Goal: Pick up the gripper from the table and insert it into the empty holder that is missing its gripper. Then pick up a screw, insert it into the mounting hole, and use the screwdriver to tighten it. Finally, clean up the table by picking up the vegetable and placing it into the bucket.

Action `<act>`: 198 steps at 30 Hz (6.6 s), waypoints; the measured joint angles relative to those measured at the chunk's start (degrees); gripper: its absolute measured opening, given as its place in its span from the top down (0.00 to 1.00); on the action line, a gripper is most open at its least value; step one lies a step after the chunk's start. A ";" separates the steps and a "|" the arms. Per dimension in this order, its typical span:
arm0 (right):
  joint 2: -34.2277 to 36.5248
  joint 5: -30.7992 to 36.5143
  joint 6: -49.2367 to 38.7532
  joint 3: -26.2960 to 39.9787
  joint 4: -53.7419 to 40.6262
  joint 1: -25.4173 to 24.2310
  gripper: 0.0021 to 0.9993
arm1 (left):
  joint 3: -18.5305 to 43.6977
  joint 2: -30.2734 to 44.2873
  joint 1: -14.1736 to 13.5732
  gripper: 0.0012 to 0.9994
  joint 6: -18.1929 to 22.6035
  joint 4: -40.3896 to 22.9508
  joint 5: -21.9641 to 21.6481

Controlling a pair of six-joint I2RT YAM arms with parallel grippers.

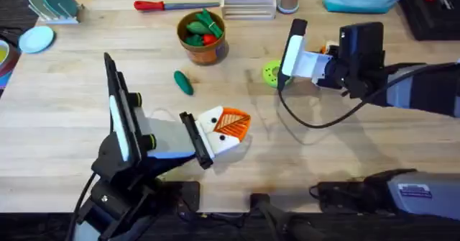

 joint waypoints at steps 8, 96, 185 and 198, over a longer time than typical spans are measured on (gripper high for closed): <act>-0.29 1.05 -0.37 1.75 1.02 0.13 0.01 | 0.00 -0.01 0.00 1.00 0.00 0.00 0.00; -30.25 -0.26 67.19 0.29 -0.50 13.53 0.01 | 51.32 74.37 19.41 0.01 -37.24 -45.31 -42.58; -30.25 -0.24 67.19 0.29 -1.05 13.53 0.01 | 62.01 84.47 18.40 0.00 -41.79 -20.52 -34.47; -30.25 -0.31 67.33 13.61 -26.86 13.53 0.01 | 62.60 65.45 18.40 0.00 -27.60 -32.63 -34.47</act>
